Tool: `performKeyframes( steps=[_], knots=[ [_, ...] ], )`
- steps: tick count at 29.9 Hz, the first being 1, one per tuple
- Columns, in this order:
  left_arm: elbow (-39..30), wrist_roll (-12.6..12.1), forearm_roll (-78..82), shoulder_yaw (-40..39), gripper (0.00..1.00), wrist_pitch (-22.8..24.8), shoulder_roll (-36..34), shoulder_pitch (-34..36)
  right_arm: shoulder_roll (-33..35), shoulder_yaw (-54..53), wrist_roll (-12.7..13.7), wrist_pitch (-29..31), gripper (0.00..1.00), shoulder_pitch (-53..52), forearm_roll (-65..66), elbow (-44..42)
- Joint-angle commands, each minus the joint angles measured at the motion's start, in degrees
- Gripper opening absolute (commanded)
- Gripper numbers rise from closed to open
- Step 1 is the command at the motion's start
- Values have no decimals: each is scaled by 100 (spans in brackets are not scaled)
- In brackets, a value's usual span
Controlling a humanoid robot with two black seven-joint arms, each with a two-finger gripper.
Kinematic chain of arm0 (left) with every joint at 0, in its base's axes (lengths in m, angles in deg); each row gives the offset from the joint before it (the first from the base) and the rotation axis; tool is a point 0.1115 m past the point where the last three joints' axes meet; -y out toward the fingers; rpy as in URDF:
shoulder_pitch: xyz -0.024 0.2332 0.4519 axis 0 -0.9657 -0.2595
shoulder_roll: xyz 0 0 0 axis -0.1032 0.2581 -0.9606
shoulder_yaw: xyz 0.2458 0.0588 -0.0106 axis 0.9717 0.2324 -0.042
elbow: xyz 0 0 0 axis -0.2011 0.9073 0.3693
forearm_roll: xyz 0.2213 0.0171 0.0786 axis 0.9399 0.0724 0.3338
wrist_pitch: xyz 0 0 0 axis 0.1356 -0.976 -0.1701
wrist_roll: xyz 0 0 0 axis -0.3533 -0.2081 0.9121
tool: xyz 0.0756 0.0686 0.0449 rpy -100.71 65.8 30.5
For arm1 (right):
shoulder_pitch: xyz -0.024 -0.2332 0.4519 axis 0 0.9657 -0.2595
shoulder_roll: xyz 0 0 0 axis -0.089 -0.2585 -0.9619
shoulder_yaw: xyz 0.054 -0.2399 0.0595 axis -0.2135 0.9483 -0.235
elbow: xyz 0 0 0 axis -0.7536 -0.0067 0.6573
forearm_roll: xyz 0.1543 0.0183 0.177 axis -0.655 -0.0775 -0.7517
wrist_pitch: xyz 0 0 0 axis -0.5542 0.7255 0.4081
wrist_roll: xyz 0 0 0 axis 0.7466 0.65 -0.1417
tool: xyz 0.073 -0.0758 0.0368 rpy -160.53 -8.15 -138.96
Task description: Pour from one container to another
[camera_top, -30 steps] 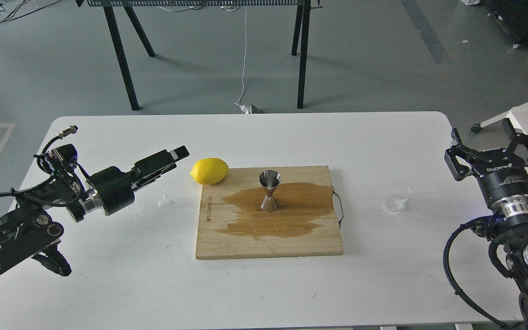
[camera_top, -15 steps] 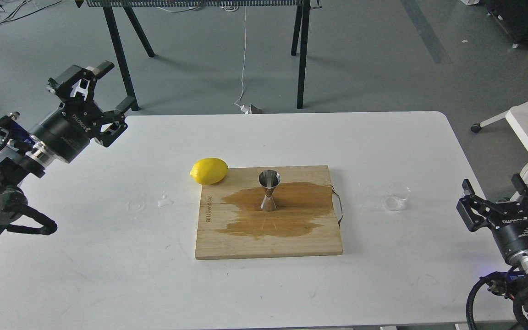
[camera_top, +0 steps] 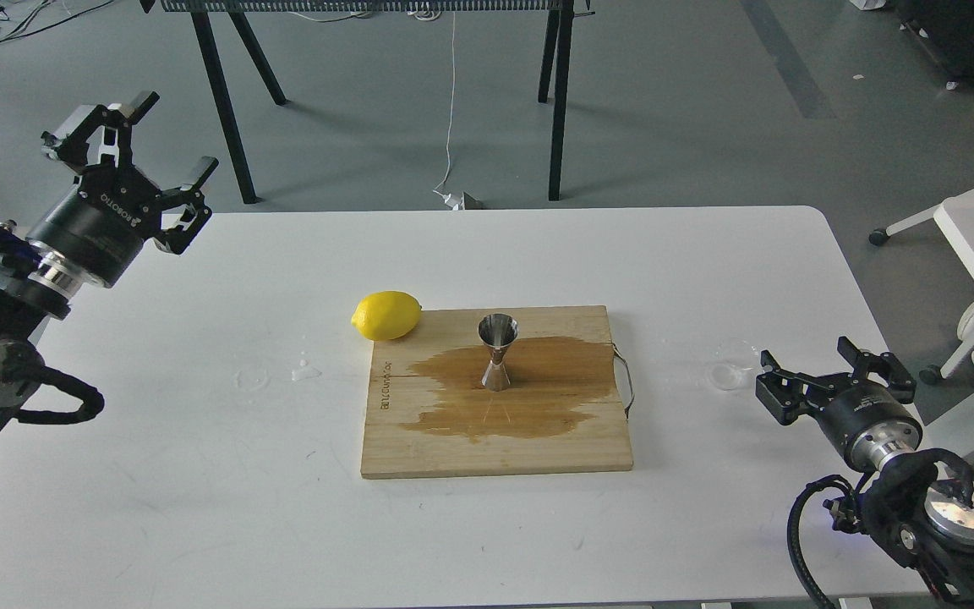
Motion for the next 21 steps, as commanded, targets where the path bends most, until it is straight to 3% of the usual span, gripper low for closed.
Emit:
performKeyframes(
  steps=[1,21],
  knots=[
    [-1,0,0,19,87,0,5,-1,-125,330,-15,-194,98,-214,2,-167],
    [-1,0,9,54,87,0,13,-10,-705,700,29,-317,98,-900,195,-1318]
  ],
)
